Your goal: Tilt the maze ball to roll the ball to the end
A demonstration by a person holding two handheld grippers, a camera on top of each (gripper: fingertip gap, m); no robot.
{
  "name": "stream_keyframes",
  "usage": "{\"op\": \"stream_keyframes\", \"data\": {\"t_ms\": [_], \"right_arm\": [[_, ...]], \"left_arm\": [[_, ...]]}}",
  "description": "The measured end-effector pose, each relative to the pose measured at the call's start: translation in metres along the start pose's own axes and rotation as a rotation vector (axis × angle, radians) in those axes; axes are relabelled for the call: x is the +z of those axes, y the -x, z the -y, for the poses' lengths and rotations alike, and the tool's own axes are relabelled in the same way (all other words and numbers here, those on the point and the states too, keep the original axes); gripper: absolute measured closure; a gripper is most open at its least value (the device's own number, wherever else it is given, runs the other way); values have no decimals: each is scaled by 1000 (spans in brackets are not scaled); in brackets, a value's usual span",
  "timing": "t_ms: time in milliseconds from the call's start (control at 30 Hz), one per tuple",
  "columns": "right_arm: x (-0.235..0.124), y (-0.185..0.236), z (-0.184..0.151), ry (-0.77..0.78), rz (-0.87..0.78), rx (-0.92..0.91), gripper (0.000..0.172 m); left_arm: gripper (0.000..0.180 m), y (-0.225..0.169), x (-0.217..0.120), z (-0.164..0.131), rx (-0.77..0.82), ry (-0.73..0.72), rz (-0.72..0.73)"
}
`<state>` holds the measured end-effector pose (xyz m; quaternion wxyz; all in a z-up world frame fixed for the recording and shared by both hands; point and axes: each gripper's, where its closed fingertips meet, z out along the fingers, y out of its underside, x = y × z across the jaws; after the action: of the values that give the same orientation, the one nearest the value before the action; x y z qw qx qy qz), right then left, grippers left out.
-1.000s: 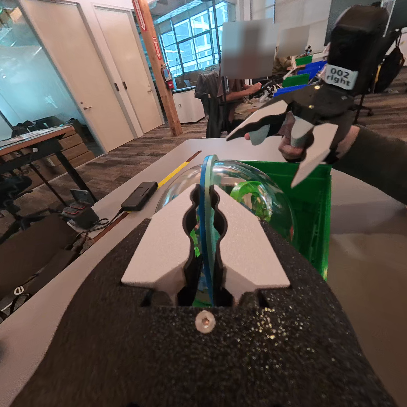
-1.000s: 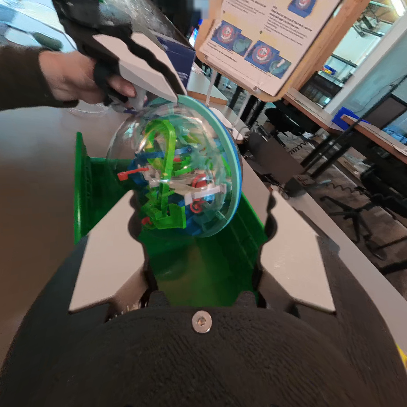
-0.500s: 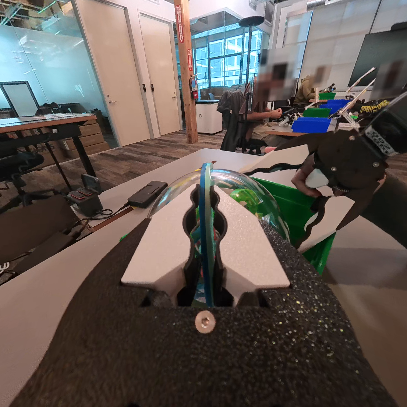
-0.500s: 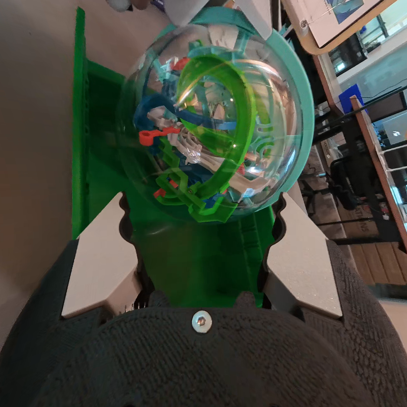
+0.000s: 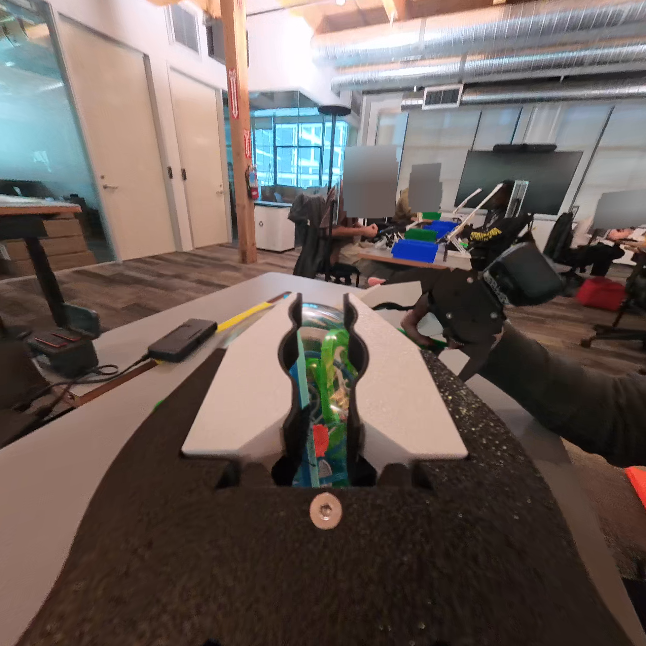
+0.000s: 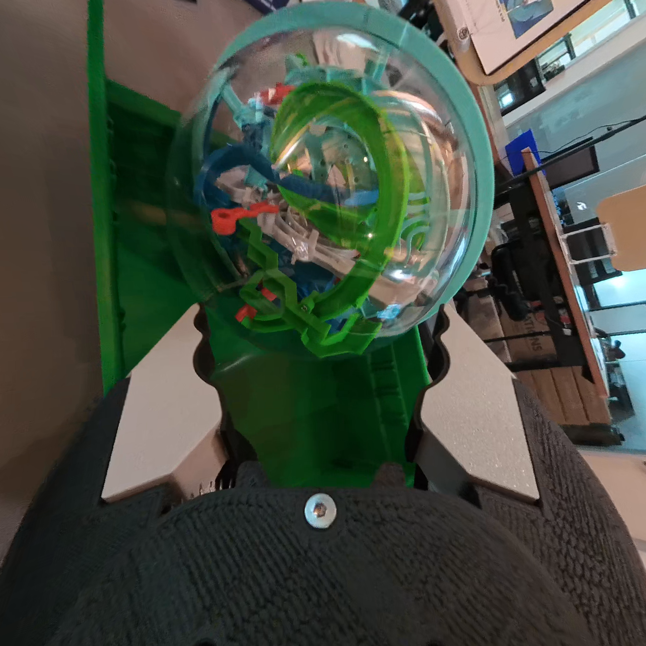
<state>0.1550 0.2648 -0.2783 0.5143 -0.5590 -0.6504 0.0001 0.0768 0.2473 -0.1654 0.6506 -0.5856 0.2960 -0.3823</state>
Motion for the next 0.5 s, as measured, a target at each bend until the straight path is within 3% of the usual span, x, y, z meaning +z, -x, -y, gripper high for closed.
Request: {"op": "stream_keyframes", "data": {"t_ms": [100,233,300,400,500], "right_arm": [[2,0,-2,18,-18,-29,47],[1,-1,-1,10,-36,-36,45],[-1,-5,0,-4,-71,-49,40],[-10,-13,5,-65,-147,-76,34],[-23,-17,13,-153,-180,-68,35]], "left_arm": [[141,18,-19,8,9,-26,67],[85,52,-36,-19,8,78,190],[63,58,-39,-29,-26,55,188],[61,61,-44,-34,-14,-28,173],[63,56,-43,-48,-5,0,106]]}}
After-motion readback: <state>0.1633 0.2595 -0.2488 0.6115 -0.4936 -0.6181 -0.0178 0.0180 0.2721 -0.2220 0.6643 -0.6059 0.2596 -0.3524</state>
